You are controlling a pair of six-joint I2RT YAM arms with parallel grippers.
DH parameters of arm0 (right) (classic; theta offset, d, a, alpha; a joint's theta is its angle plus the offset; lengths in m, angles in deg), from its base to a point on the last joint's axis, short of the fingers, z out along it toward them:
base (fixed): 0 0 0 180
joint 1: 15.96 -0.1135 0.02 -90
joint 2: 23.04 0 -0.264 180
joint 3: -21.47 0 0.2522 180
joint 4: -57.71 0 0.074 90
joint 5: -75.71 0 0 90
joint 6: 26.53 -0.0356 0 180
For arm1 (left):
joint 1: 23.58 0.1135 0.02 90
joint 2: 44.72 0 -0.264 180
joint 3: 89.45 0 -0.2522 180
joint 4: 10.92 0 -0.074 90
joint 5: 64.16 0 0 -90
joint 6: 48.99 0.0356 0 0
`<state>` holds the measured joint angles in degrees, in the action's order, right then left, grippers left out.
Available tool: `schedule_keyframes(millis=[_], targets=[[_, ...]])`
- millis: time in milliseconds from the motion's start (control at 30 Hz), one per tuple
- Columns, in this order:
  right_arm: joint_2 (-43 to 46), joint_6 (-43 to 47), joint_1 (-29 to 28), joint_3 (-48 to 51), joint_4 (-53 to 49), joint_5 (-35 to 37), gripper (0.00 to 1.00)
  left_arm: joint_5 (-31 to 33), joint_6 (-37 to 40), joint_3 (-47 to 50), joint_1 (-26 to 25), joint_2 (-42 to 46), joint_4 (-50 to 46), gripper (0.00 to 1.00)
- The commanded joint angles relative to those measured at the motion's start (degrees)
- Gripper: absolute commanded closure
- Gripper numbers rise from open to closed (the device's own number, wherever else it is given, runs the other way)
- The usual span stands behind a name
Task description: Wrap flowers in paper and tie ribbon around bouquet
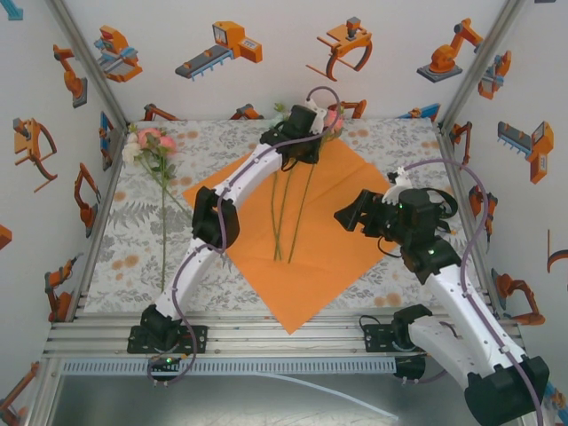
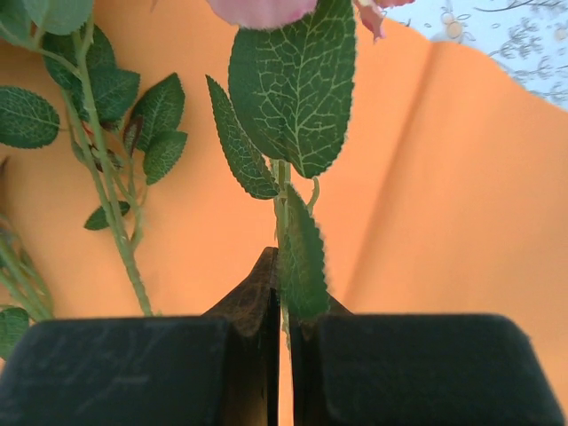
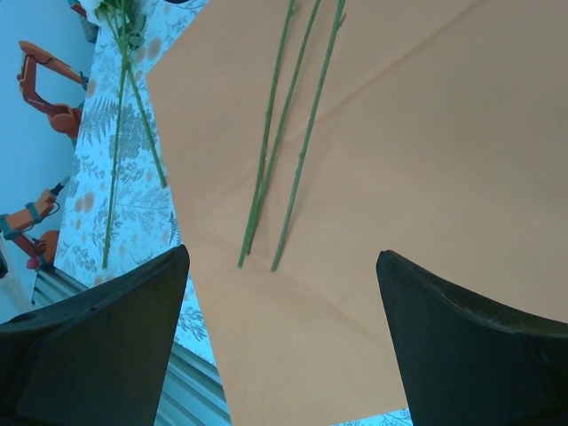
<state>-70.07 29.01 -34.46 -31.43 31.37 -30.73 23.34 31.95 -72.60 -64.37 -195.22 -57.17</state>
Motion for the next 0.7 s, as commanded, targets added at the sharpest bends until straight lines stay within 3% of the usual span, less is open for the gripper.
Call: schedule_keyframes(millis=[0, 167, 400, 533, 667], targets=[[-0.49, 0.86, 0.29, 0.72, 1.33, 0.36, 0.22, 4.99, 5.8, -2.88, -0.2, -2.01, 4.39, 0.91], [-0.02, 2.34, 0.26, 0.33, -0.25, 1.13, 0.22, 6.82, 3.65, -3.45, 0.73, -4.3, 7.17, 0.88], [0.01, 2.84, 0.3, -0.16, -0.98, 1.52, 0.22, 6.76, 0.72, -3.46, 1.56, -2.23, 6.51, 0.66], [0.27, 2.45, 0.22, -0.34, -1.28, 0.98, 0.22, 7.47, -1.11, -1.51, 2.33, 4.04, 3.34, 0.68], [1.7, 2.24, 0.26, -0.35, -2.09, 1.33, 0.22, 9.47, -3.24, 16.47, 5.19, 19.25, 5.14, 0.68]])
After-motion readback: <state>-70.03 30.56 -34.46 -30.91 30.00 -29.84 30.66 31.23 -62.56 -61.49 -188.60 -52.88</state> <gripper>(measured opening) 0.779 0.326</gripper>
